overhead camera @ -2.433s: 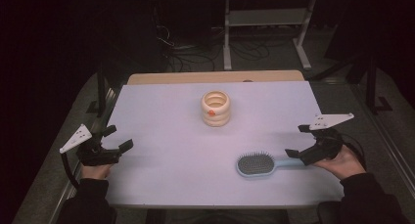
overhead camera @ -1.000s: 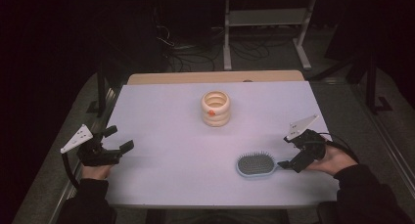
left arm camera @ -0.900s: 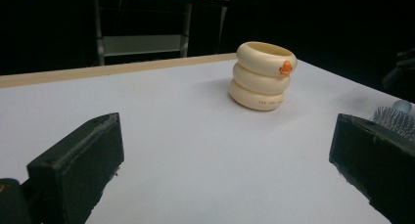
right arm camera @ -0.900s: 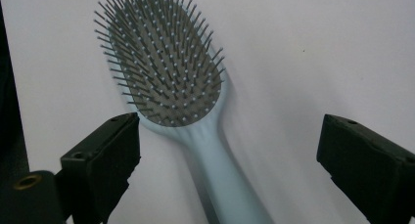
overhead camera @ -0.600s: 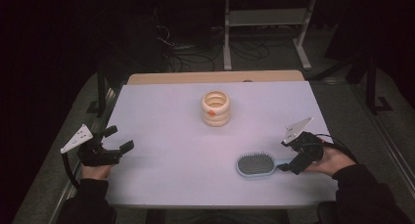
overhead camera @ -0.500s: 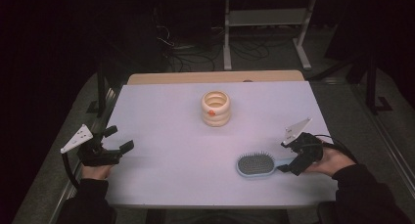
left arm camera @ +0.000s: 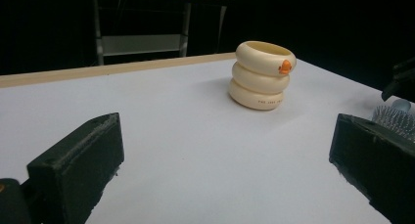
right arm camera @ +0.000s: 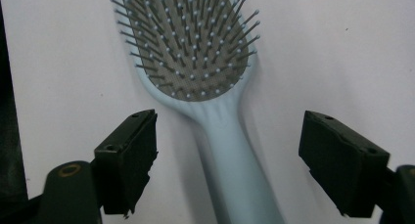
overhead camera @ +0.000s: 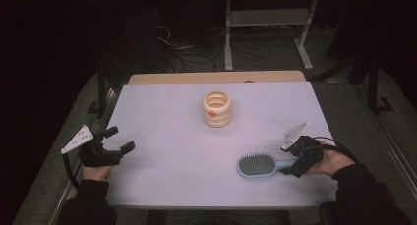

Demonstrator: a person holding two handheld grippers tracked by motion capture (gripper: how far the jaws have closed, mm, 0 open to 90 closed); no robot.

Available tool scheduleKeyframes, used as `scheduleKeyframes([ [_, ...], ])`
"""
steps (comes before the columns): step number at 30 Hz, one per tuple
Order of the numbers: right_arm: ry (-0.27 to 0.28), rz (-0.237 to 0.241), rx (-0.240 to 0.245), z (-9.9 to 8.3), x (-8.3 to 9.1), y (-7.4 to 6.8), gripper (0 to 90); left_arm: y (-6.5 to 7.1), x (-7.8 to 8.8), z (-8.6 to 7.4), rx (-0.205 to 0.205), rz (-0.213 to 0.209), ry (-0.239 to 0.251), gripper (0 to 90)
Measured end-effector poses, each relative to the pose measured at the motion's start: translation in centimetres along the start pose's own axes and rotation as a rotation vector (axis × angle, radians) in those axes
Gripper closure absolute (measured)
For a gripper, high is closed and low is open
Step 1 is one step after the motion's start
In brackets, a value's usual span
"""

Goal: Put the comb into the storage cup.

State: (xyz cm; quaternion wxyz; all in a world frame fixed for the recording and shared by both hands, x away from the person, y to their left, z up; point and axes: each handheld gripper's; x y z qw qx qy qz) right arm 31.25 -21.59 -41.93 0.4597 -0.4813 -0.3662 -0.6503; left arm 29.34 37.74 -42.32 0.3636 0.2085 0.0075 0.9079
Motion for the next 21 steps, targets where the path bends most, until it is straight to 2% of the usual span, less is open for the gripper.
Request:
scheduleKeyframes([
  [8,-0.048,0.006,0.011,0.2,-0.7,0.1,22.9,0.0,0.0,0.0,-0.003,0.001,-0.003,0.0],
  [13,-0.058,0.006,0.018,0.2,-1.0,0.4,29.9,0.0,-0.1,0.0,-0.002,0.0,-0.006,0.0],
  [21,-0.09,0.018,0.053,0.2,-1.5,0.6,42.7,0.0,-0.1,-0.1,-0.001,-0.001,-0.006,0.0],
])
Point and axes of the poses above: each handheld gripper's, and its own axes: x roughly backward along the jaws, z roughly out of its top, y roughly to its right, and after that the axes turned 10 degrees about -y, right-handed
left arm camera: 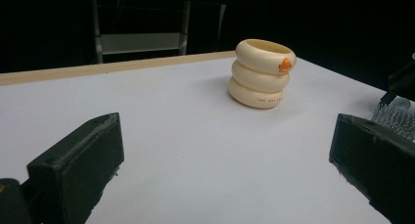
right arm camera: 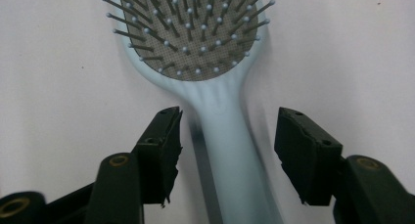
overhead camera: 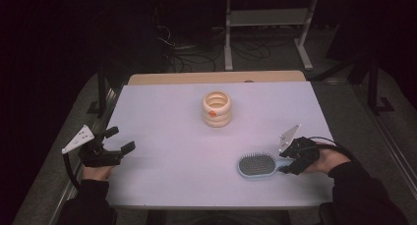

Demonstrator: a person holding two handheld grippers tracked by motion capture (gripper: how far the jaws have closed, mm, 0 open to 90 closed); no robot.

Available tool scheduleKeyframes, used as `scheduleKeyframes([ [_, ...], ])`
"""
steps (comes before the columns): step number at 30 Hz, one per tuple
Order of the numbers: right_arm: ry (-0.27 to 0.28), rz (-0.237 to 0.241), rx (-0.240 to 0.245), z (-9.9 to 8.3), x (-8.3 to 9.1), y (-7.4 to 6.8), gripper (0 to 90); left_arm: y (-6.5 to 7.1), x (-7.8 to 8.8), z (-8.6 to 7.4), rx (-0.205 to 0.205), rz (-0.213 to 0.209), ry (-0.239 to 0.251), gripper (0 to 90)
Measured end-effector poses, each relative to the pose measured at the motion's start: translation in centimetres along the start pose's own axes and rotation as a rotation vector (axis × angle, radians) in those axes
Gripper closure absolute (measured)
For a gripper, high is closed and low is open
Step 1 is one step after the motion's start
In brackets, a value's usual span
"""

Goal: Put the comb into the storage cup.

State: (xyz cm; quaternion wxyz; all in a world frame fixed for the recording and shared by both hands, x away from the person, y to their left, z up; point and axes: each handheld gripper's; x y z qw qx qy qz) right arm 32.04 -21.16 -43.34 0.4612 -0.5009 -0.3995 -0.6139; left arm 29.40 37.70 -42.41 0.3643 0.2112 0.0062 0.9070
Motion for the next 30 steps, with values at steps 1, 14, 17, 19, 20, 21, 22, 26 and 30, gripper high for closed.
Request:
scheduleKeyframes([
  [1,-0.006,0.003,0.004,0.1,0.0,0.0,44.0,0.0,0.0,0.0,0.0,-0.001,-0.001,0.0],
  [14,-0.057,0.04,0.022,0.9,-0.4,0.4,59.5,0.0,-0.1,-0.1,-0.002,-0.008,-0.008,0.0],
  [17,-0.06,0.041,0.048,1.0,-0.4,0.4,60.9,0.0,-0.2,-0.1,0.0,-0.011,-0.012,0.0],
  [19,-0.066,0.041,0.058,1.0,-0.4,0.4,61.8,0.0,-0.2,-0.1,-0.001,-0.012,-0.014,0.0],
  [20,-0.067,0.042,0.066,1.0,-0.4,0.4,62.7,0.0,-0.2,-0.1,-0.001,-0.012,-0.015,0.0],
  [21,-0.069,0.042,0.074,1.0,-0.4,0.4,63.4,0.0,-0.3,-0.1,-0.001,-0.012,-0.016,0.0],
  [22,-0.069,0.042,0.081,1.1,-0.4,0.3,63.8,0.0,-0.3,-0.1,-0.001,-0.012,-0.016,0.0],
  [26,-0.07,0.052,0.104,1.1,-0.4,0.4,65.6,0.0,-0.4,-0.2,0.0,-0.015,-0.02,0.0],
  [30,-0.068,0.056,0.108,1.0,-0.3,0.3,67.8,0.0,-0.4,-0.2,0.004,-0.015,-0.023,0.0],
])
Point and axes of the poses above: each handheld gripper's, and its own axes: x roughly backward along the jaws, z roughly out of its top, y roughly to its right, and after that the axes turned 10 degrees about -y, right-handed
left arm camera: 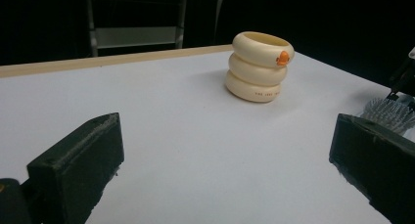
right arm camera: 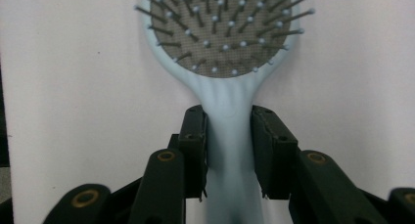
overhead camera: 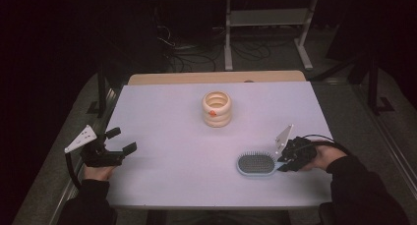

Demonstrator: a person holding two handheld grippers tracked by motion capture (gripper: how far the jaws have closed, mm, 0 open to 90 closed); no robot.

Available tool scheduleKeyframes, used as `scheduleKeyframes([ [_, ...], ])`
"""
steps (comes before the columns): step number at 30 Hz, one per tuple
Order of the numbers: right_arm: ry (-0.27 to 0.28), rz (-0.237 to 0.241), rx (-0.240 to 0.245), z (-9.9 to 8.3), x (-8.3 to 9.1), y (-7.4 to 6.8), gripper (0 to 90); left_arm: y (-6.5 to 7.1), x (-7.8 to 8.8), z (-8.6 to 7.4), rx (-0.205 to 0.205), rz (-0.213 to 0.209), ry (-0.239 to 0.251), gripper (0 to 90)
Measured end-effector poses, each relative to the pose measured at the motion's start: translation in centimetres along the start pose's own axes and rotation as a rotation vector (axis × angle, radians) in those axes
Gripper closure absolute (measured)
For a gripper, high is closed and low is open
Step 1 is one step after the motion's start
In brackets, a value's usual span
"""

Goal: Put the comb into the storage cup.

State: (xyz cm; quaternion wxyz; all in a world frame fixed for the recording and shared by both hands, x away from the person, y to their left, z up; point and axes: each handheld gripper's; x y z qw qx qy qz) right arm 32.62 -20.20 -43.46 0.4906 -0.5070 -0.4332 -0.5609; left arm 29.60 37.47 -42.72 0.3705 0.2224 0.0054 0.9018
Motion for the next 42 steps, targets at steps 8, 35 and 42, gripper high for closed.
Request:
scheduleKeyframes([
  [8,0.006,0.017,-0.022,0.0,0.1,0.0,68.6,0.0,0.0,0.0,0.0,0.002,0.0,0.0],
  [35,0.115,0.011,-0.108,0.0,2.2,-0.5,68.6,0.1,0.2,0.0,-0.003,0.005,0.008,0.0],
  [42,0.149,-0.021,-0.108,0.1,3.2,-0.5,68.6,0.1,0.2,0.0,-0.002,0.004,0.01,0.0],
])
Point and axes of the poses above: each handheld gripper's, and its own axes: x roughly backward along the jaws, z roughly out of its top, y roughly to its right, and after that the axes turned 10 degrees about -y, right-handed
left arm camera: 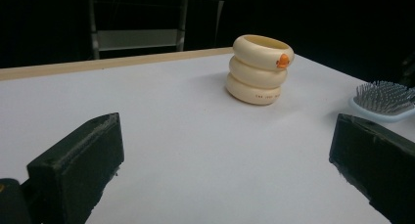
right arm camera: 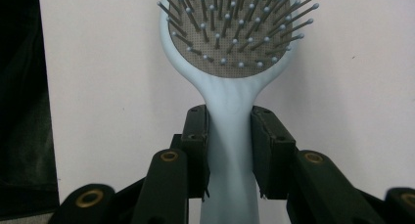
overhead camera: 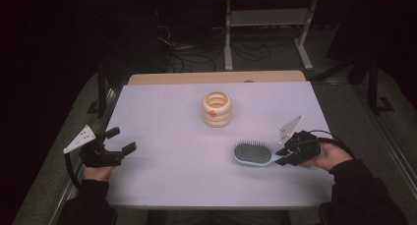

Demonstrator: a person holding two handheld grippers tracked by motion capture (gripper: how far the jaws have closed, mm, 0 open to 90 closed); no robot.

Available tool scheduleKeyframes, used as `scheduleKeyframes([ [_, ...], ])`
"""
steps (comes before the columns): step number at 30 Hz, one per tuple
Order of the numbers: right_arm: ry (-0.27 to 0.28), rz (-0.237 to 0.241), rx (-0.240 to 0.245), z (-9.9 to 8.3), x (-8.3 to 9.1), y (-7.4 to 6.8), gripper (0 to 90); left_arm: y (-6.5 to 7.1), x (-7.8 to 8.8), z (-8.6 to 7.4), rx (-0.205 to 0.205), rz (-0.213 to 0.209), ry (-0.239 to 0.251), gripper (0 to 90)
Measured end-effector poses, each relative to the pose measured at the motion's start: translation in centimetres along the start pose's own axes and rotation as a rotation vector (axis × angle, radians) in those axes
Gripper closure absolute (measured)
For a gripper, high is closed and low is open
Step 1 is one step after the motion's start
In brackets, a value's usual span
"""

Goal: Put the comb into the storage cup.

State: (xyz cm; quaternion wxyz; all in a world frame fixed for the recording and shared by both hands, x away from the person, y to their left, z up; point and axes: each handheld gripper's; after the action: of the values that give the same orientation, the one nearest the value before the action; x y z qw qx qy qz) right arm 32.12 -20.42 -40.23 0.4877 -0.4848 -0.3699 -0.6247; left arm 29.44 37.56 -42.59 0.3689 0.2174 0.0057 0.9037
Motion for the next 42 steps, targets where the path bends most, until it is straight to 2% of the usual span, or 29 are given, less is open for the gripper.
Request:
scheduleKeyframes([
  [6,0.048,-0.024,0.009,0.4,0.9,-0.1,68.6,0.0,0.0,0.0,0.001,0.0,0.0,0.0],
  [18,0.092,-0.05,0.026,2.1,2.7,-0.1,68.6,0.0,0.0,0.0,0.003,-0.002,0.002,0.0],
  [28,0.129,-0.095,0.034,3.4,4.0,0.0,68.6,0.0,0.0,0.0,0.002,-0.003,0.001,0.0],
  [36,0.128,-0.099,0.04,4.1,4.2,0.2,68.5,0.0,0.0,0.0,0.005,-0.003,0.001,0.0],
  [42,0.157,-0.103,0.049,4.9,4.7,0.2,68.5,0.0,0.0,0.0,0.002,-0.004,0.0,0.0],
])
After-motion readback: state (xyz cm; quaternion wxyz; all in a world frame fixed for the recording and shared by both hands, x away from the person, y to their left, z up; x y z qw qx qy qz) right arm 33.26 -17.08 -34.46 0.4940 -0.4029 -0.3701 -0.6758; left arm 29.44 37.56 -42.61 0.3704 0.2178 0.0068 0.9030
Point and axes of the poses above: each handheld gripper's, and its own axes: x roughly backward along the jaws, z roughly out of its top, y roughly to its right, and after that the axes turned 10 degrees about -y, right-handed
